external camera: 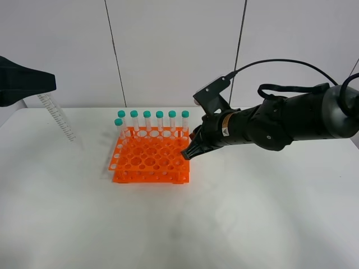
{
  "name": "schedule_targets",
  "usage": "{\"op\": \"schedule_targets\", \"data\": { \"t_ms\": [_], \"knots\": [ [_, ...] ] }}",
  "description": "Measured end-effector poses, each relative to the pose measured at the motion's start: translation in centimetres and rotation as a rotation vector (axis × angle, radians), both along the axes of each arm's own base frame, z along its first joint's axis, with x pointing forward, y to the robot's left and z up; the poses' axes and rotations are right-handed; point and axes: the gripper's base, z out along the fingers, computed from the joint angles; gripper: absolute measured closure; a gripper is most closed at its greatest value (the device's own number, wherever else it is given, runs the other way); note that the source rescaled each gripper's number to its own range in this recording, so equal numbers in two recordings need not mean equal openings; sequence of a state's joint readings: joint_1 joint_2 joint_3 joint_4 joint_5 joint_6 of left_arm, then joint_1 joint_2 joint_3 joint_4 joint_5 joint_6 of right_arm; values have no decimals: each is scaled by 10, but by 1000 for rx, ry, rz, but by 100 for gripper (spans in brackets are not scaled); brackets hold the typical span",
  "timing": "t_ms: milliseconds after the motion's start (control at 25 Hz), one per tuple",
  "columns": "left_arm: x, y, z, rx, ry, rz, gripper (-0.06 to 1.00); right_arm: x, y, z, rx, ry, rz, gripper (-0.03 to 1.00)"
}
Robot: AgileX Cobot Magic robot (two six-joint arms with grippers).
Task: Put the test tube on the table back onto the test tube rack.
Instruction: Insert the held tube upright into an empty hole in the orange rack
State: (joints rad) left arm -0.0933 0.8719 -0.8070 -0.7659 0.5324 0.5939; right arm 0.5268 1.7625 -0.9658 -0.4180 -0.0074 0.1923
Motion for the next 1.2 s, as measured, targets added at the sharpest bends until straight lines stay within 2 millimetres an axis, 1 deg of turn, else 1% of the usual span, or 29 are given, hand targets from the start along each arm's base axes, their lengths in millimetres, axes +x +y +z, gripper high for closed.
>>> {"op": "schedule_targets", "data": {
  "t_ms": [160, 320, 440, 600, 1000, 1200],
  "knots": [
    [0, 0, 0, 0, 0, 0, 93, 10, -27, -4, -28, 51, -106, 97],
    [0, 0, 0, 0, 0, 0, 93, 21, -57, -6, 13, 101, -250, 97],
    [0, 0, 0, 5, -3, -2, 93, 26, -78, -8, 34, 145, -350, 97],
    [0, 0, 0, 9, -5, -4, 93, 30, -104, -10, 20, 181, -426, 97],
    [0, 0, 0, 10, -6, -3, 93, 36, -157, -13, 72, 232, -609, 97],
    [0, 0, 0, 10, -6, -3, 93, 35, -176, -14, 71, 253, -661, 97]
  ]
}}
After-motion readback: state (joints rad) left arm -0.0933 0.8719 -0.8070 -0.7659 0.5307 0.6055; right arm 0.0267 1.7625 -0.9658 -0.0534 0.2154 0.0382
